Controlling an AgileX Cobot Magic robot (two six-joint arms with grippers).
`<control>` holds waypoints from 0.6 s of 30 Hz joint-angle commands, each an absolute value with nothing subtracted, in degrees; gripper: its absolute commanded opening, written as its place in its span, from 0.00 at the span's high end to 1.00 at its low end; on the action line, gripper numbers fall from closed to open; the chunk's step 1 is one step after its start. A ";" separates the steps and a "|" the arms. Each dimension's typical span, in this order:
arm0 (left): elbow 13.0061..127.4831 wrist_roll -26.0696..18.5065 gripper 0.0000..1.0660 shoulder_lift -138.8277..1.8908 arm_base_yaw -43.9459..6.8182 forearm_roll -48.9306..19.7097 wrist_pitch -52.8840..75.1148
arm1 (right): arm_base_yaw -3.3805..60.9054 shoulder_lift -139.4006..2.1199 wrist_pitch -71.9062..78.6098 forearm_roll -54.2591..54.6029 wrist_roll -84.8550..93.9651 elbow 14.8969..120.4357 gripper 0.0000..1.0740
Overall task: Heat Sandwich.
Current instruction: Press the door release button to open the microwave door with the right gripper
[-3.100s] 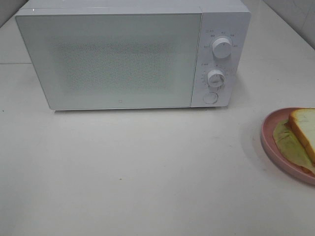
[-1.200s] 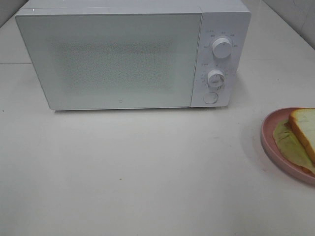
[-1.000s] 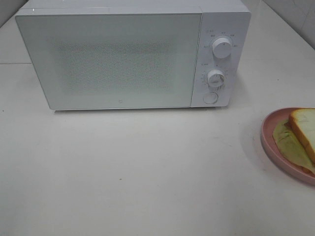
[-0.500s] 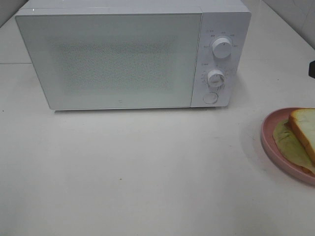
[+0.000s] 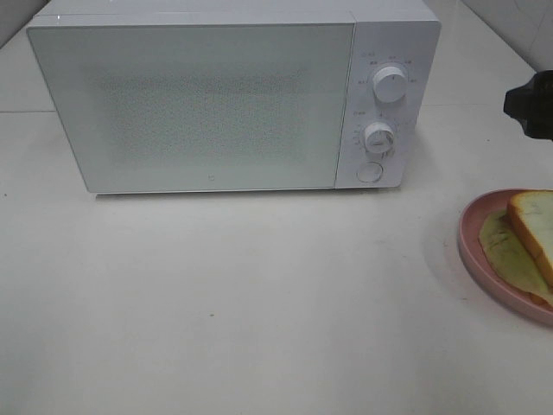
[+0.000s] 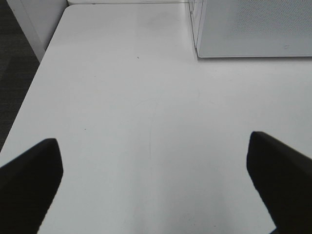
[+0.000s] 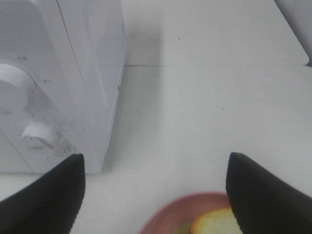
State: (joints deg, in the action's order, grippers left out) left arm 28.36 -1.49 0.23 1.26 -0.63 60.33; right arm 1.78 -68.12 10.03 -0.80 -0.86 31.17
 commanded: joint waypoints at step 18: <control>28.25 -1.43 0.08 1.83 1.43 -1.03 59.42 | 16.10 -70.36 42.51 25.55 17.13 17.48 0.29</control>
